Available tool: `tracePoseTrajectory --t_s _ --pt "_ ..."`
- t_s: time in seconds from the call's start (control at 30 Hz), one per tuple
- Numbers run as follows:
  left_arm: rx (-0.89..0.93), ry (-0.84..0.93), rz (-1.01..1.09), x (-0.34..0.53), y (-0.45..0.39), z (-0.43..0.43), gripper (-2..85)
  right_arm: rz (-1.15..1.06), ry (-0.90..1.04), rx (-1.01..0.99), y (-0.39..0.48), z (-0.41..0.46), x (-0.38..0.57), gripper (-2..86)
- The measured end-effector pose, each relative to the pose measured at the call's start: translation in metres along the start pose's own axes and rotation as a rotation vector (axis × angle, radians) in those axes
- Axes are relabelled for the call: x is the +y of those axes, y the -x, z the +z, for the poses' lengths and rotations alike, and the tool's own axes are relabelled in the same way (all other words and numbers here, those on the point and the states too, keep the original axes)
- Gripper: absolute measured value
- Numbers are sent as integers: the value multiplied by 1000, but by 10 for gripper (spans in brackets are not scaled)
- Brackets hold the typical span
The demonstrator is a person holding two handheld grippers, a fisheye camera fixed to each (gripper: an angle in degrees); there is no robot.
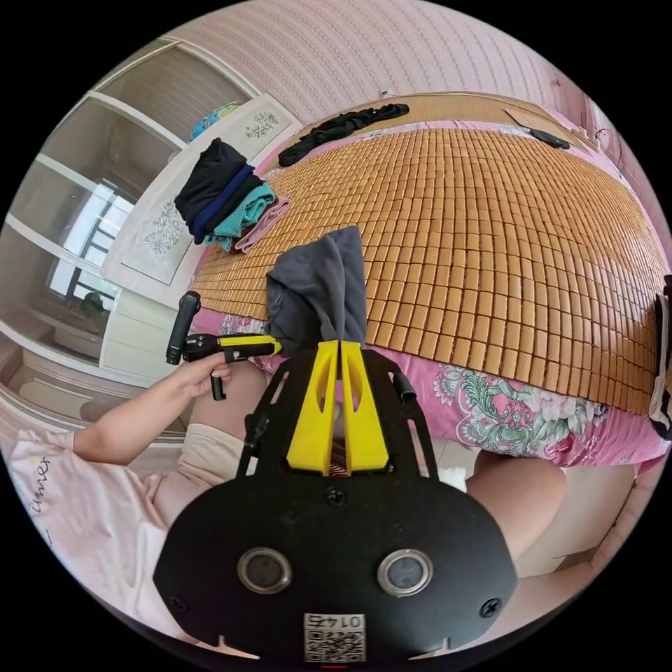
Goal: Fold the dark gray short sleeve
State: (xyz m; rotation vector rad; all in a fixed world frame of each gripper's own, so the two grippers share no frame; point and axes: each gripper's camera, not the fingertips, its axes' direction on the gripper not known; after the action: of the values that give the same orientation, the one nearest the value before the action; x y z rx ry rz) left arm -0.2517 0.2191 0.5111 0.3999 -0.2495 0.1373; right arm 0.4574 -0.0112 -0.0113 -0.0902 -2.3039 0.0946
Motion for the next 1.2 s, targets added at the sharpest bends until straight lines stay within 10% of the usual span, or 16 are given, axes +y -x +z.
tracePoseTrajectory --t_s 0.73,1.2 --pt "357 -1115 199 281 -19 -324 -9 -124 -609 -225 -8 -322 143 -4" --pt "81 -1387 403 420 -105 -440 -10 -470 -921 -378 65 -451 217 -4"
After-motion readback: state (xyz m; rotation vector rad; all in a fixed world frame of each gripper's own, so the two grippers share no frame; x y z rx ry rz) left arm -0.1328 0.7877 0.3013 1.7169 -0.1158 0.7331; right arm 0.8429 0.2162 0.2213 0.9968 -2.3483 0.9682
